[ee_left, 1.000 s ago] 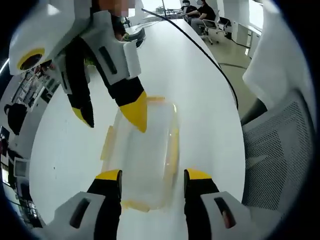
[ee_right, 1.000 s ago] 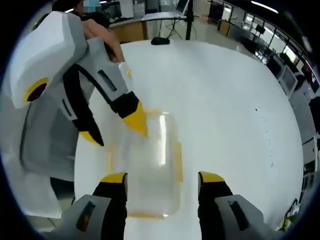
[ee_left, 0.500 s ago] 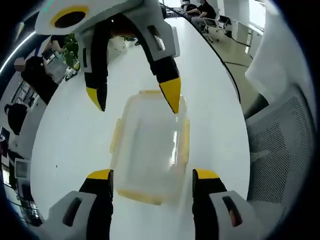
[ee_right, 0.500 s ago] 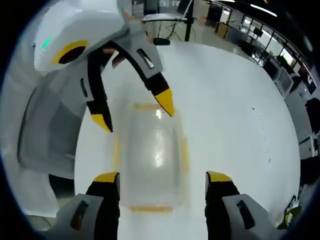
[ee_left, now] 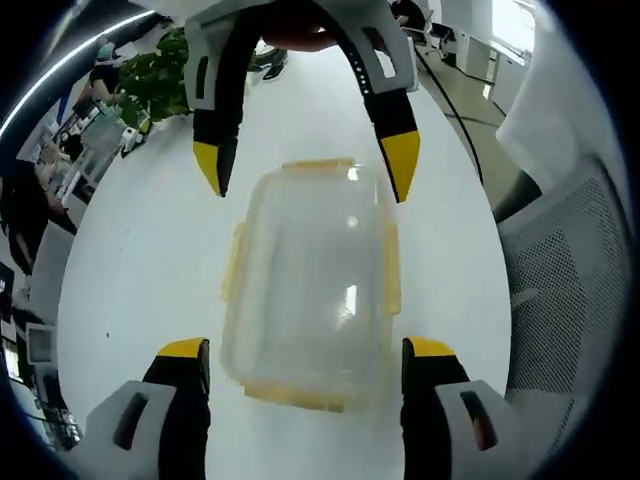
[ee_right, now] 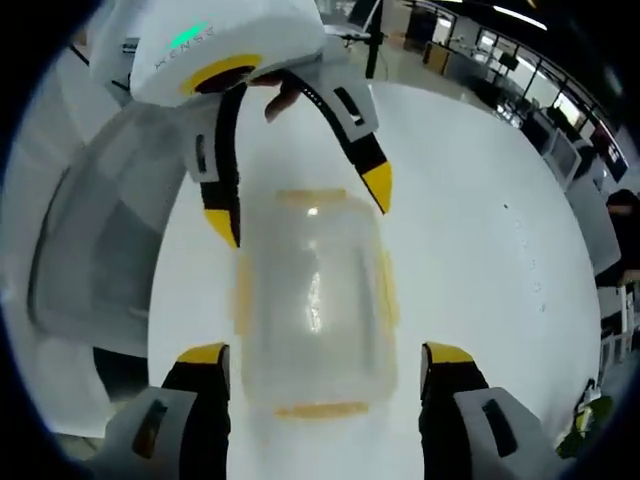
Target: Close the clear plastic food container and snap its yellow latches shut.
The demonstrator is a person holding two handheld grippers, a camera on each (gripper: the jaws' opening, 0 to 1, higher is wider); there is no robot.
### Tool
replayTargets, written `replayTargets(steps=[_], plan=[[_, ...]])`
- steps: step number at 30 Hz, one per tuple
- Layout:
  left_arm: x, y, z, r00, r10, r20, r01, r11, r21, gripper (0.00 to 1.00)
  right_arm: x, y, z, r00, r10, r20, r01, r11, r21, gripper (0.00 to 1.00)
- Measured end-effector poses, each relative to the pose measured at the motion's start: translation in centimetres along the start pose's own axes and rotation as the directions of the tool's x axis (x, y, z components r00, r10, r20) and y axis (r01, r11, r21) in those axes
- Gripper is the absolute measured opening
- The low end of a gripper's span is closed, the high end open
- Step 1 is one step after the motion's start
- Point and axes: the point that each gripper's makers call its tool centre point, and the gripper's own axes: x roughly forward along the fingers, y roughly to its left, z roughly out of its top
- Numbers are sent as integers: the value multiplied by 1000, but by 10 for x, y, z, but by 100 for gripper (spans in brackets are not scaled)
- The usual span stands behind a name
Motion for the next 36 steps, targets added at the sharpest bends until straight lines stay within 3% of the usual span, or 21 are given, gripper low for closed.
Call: replayTargets(steps=[10, 13, 20, 27, 36], plan=[[16, -3, -3, 999, -25, -37, 27, 999, 30, 80, 13, 6, -17, 1000, -4, -31, 3, 1000, -18, 82], [20, -2, -5, 998, -23, -51, 24, 999, 38, 81, 17, 2, -24, 998, -35, -48, 33, 999, -43, 81], [23, 1, -8, 998, -11, -65, 15, 998, 64, 83, 24, 2, -27, 998, -35, -54, 34, 999, -28, 80], [23, 1, -7, 998, -16, -55, 17, 1000, 15, 83, 25, 2, -27, 998, -27, -62, 25, 999, -32, 79], [21, -4, -11, 998, -22, -60, 24, 999, 33, 82, 26, 9, -24, 998, -24, -64, 23, 1000, -18, 79]])
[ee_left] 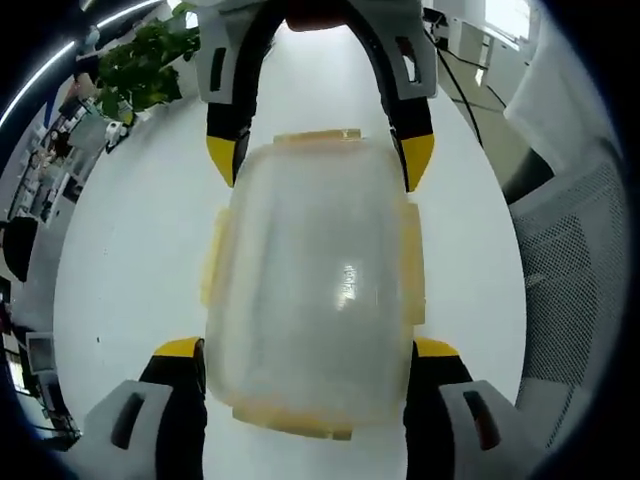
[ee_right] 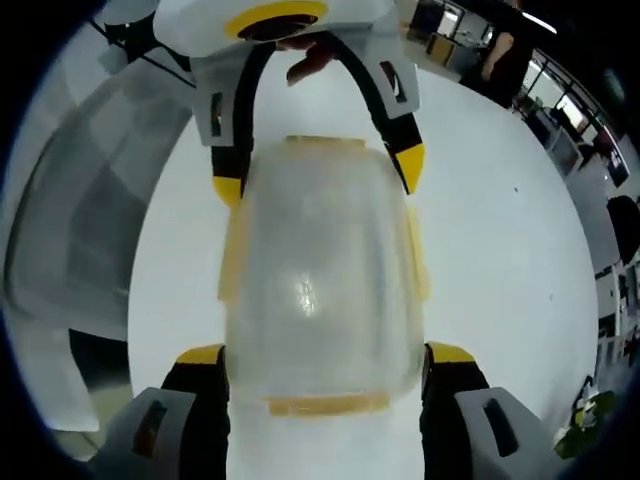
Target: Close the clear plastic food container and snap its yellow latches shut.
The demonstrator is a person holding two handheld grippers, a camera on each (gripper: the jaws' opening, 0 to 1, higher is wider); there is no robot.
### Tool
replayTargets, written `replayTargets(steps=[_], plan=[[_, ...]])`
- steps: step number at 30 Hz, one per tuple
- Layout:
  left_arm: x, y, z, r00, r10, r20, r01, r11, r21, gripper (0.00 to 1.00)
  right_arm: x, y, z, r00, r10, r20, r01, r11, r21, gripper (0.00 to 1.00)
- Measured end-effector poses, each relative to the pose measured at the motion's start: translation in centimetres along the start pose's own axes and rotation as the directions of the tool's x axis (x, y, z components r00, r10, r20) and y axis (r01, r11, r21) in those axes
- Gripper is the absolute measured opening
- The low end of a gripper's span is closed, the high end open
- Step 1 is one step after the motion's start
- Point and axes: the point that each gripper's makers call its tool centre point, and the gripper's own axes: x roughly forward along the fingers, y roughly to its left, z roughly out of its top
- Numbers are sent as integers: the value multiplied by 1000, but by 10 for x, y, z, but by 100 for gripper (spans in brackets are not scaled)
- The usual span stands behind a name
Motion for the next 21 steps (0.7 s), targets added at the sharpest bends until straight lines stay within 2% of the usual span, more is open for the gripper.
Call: replayTargets(steps=[5, 9, 16, 21], plan=[[-2, -4, -3, 1000, 8, 25, -7, 1000, -14, 83, 2, 5, 4, 1000, -1, -2, 1, 1000, 4, 79], [-3, -8, -10, 1000, 16, 1, -16, 1000, 4, 83, 4, 11, 12, 1000, 0, 7, 0, 1000, 15, 79], [-9, -13, -19, 1000, 1, 6, -1, 1000, -12, 82, 8, 17, 20, 1000, 7, -14, -7, 1000, 1, 78], [-15, -18, -30, 1000, -2, 3, 2, 1000, -15, 82, 11, 22, 31, 1000, 10, -10, -10, 1000, -3, 78]])
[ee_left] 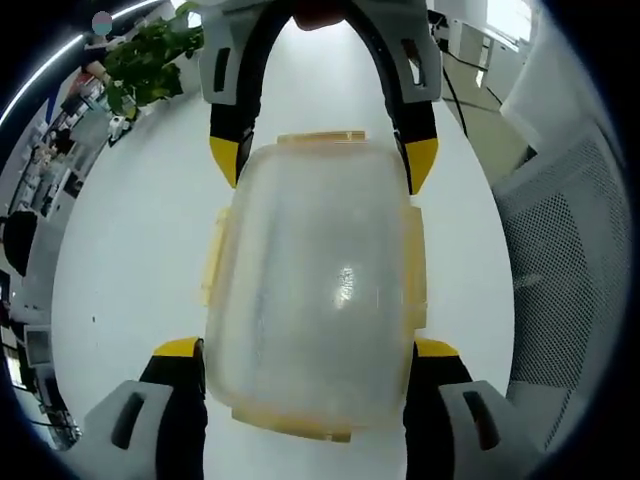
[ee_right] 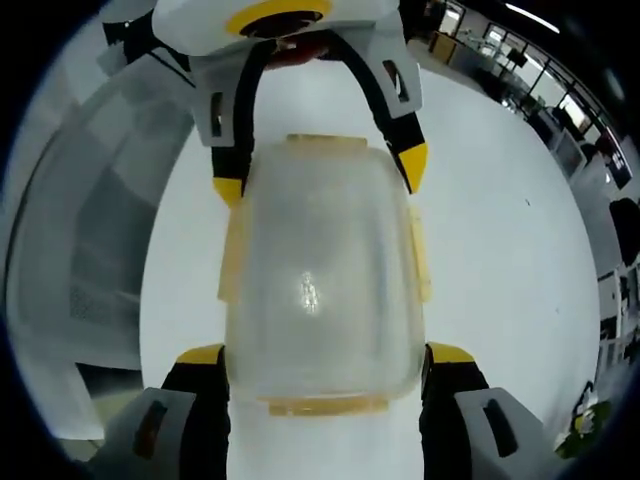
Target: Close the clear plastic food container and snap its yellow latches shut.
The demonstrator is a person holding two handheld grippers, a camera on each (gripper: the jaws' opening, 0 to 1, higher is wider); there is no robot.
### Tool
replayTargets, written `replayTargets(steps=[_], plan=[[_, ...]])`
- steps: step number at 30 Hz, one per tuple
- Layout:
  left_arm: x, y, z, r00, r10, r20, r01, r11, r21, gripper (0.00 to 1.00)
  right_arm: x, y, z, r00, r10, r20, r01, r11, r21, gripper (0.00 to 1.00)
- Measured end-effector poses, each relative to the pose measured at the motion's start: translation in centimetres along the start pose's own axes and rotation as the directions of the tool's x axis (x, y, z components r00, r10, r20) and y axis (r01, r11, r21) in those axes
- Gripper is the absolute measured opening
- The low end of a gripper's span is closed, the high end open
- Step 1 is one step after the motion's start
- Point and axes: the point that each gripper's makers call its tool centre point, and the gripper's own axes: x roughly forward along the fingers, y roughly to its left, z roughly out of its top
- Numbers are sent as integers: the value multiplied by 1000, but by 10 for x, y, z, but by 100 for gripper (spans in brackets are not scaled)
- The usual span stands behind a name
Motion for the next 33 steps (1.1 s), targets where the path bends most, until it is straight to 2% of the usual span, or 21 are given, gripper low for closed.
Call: replayTargets(steps=[20, 33], plan=[[-23, -15, -51, 1000, 6, 9, -6, 1000, -21, 82, 20, 19, 51, 1000, 8, -3, -8, 1000, -19, 78], [-34, -20, -76, 1000, 7, 18, -7, 1000, -26, 82, 29, 27, 76, 1000, 4, -17, -5, 1000, -19, 78]])
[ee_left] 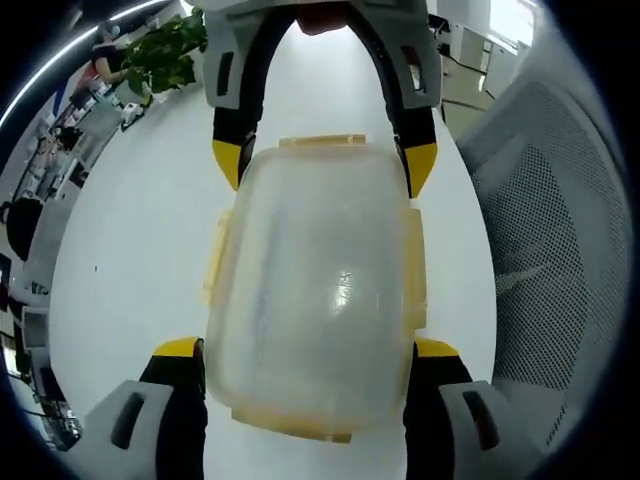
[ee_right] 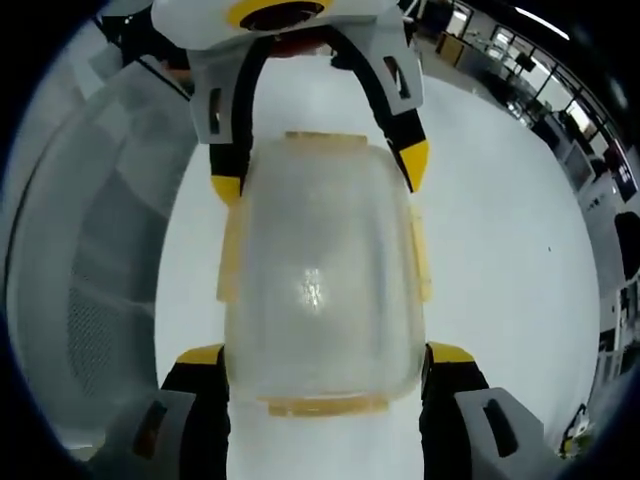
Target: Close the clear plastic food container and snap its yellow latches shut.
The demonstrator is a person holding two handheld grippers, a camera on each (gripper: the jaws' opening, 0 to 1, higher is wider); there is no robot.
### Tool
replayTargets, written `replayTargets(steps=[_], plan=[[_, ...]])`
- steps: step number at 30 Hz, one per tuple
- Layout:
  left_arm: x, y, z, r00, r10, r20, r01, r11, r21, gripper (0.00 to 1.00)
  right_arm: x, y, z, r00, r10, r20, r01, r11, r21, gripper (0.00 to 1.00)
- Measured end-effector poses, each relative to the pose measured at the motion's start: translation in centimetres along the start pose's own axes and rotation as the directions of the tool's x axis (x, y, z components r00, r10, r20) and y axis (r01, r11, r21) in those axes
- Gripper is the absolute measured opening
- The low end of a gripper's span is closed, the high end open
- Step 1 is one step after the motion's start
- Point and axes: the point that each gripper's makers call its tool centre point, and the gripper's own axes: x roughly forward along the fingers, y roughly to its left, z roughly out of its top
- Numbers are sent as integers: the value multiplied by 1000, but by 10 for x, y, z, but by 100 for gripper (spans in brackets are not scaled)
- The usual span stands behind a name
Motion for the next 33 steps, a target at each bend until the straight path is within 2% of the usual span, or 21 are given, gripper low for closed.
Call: replayTargets(steps=[16, 33], plan=[[-11, -3, -21, 1000, 5, 25, -5, 1000, -15, 82, 8, 5, 21, 1000, 0, -32, 0, 1000, -10, 78], [-10, 6, -26, 1000, 1, 8, -1, 1000, 7, 82, 9, -1, 25, 1000, -8, -24, 8, 1000, 6, 79]])
